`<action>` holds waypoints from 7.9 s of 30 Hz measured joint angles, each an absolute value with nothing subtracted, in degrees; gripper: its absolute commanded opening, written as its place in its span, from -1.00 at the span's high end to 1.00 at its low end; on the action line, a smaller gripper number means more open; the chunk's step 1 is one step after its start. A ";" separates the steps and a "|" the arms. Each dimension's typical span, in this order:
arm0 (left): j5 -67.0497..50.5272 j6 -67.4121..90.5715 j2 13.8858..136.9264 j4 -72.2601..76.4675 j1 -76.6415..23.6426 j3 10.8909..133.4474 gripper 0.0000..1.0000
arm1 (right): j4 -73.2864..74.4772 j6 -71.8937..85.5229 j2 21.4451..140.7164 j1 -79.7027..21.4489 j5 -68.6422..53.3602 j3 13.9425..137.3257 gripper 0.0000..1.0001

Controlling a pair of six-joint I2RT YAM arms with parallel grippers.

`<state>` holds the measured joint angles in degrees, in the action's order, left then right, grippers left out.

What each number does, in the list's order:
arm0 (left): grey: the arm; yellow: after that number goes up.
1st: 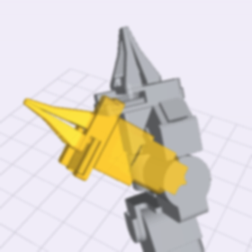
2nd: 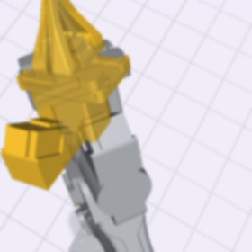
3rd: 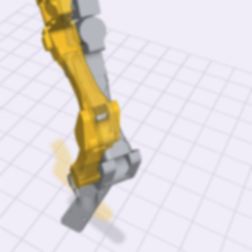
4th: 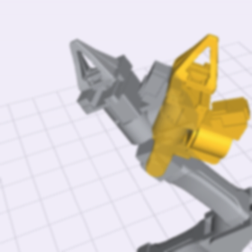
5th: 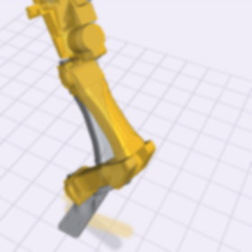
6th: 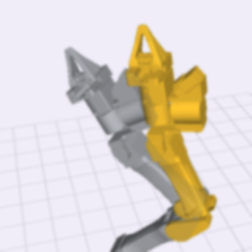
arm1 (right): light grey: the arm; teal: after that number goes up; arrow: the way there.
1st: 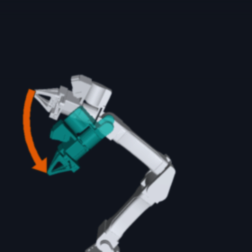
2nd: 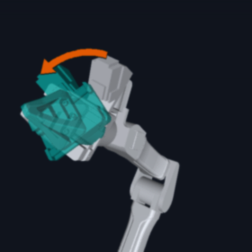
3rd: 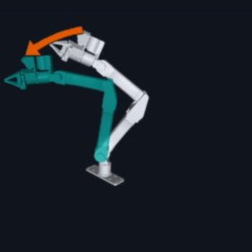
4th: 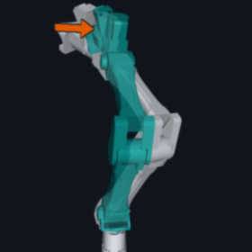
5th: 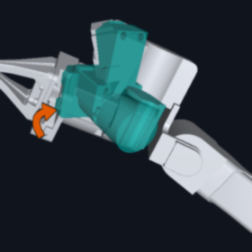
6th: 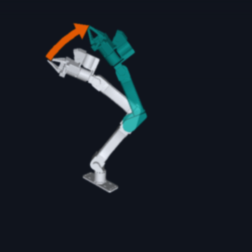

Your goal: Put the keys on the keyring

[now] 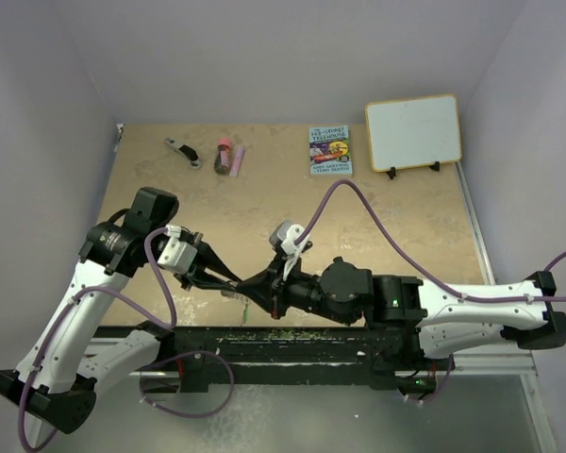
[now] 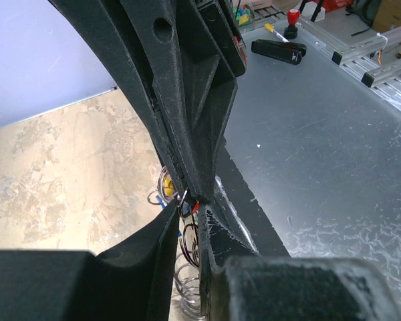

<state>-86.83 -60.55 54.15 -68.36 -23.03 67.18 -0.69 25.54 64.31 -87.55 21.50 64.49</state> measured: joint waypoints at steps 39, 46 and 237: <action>-86.50 -50.96 54.28 -66.37 -22.94 68.29 0.92 | -2.63 23.55 64.31 -88.62 23.51 63.94 1.00; -86.37 -47.27 53.49 -62.74 -22.94 67.77 0.92 | -2.96 24.32 64.10 -88.88 25.15 63.94 1.00; -54.78 15.42 27.35 2.00 -10.50 31.00 0.92 | 9.47 29.28 76.09 -68.62 8.03 72.23 1.00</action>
<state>-54.78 15.42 27.35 2.00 -10.50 31.00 9.47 29.28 76.09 -68.62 8.03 72.23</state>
